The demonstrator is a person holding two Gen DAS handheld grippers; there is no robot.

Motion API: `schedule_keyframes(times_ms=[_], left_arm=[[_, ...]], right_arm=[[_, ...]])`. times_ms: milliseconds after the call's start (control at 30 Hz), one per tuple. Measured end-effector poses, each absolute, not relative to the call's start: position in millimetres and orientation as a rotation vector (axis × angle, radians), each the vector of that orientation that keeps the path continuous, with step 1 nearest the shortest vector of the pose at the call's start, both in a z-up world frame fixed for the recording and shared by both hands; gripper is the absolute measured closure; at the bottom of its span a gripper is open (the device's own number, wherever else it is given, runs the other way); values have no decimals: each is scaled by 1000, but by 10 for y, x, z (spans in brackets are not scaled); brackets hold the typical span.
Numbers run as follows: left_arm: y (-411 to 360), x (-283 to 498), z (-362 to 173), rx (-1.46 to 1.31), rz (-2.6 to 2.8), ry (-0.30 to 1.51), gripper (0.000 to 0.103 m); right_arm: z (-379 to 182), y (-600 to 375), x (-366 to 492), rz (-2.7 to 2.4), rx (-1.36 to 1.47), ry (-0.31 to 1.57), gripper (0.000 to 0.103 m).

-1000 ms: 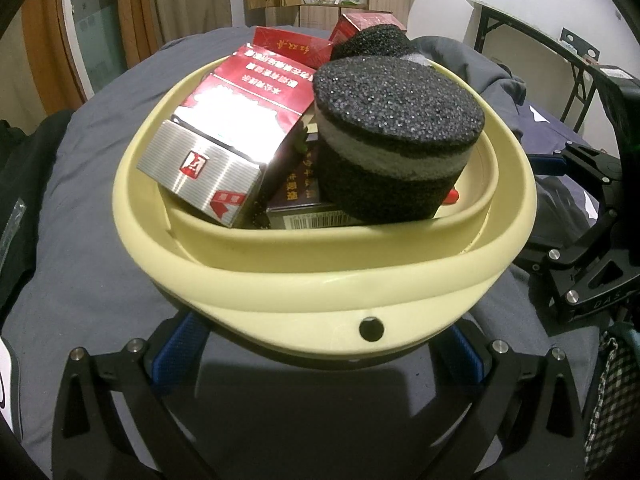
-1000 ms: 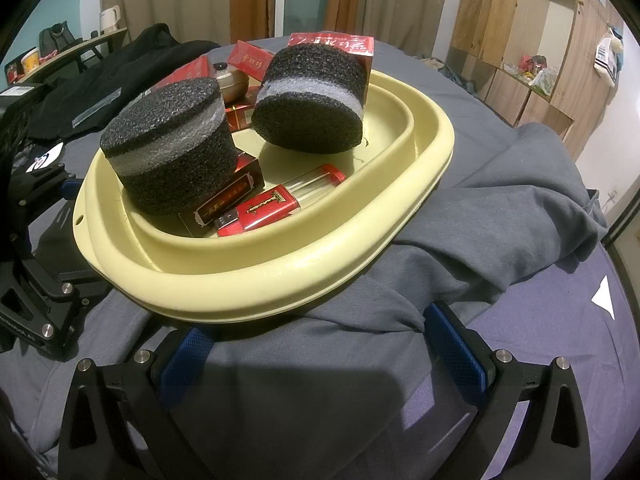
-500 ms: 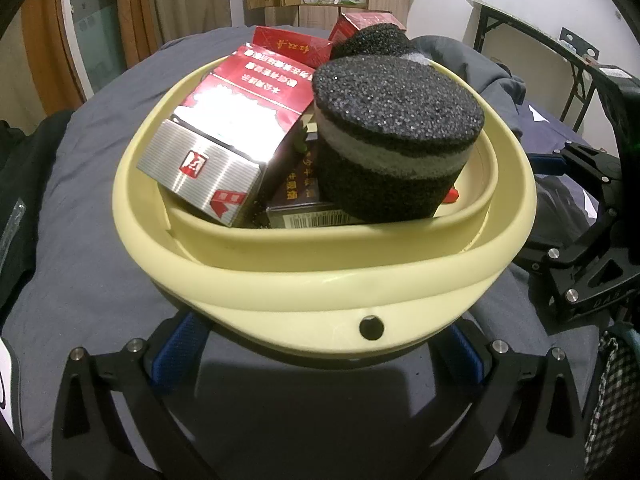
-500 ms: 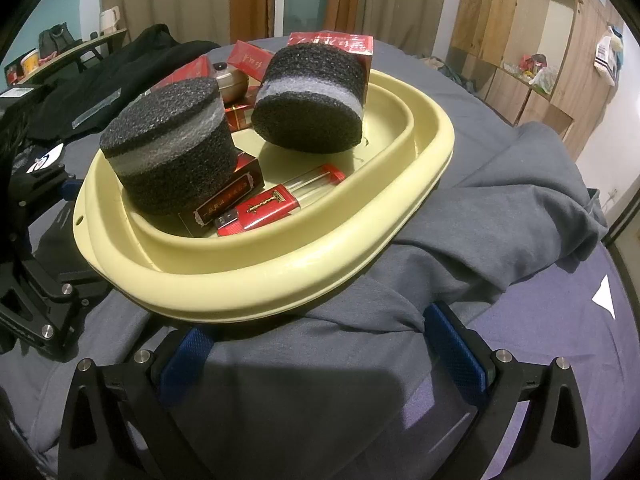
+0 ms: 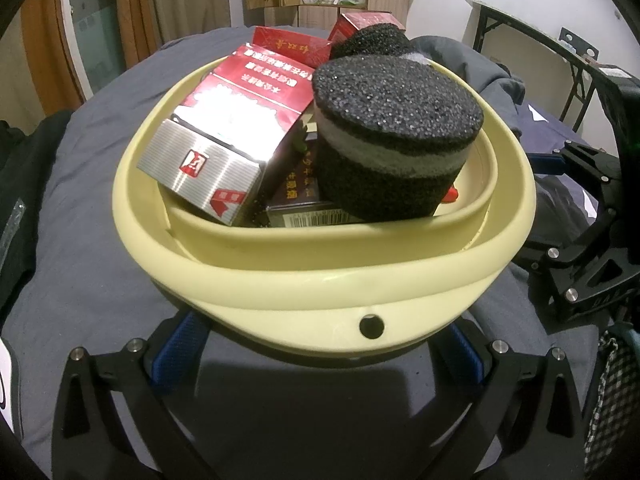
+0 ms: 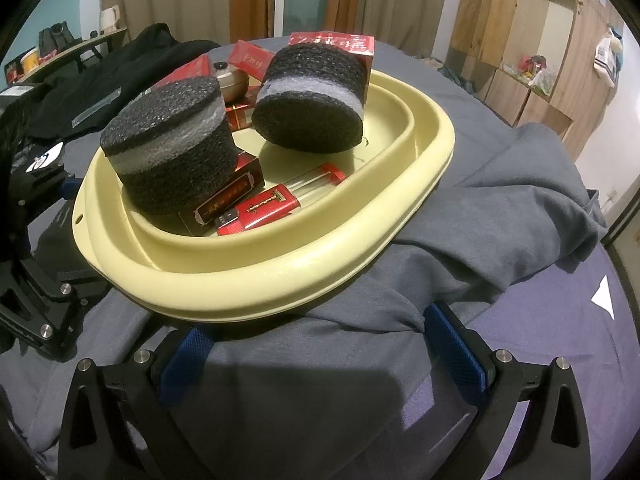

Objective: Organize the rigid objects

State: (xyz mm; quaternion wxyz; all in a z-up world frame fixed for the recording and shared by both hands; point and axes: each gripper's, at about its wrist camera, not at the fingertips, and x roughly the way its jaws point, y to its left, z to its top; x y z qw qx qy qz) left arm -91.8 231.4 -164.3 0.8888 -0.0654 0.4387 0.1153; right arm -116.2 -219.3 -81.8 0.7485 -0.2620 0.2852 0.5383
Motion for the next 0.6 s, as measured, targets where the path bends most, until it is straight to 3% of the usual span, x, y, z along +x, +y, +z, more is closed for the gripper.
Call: schedule_keyframes(times_ms=[600], left_arm=[[2305,-907,-1653,-138,240,911,0]], right_arm=[[-807,-2197,-1205,1176,-576,624,0]])
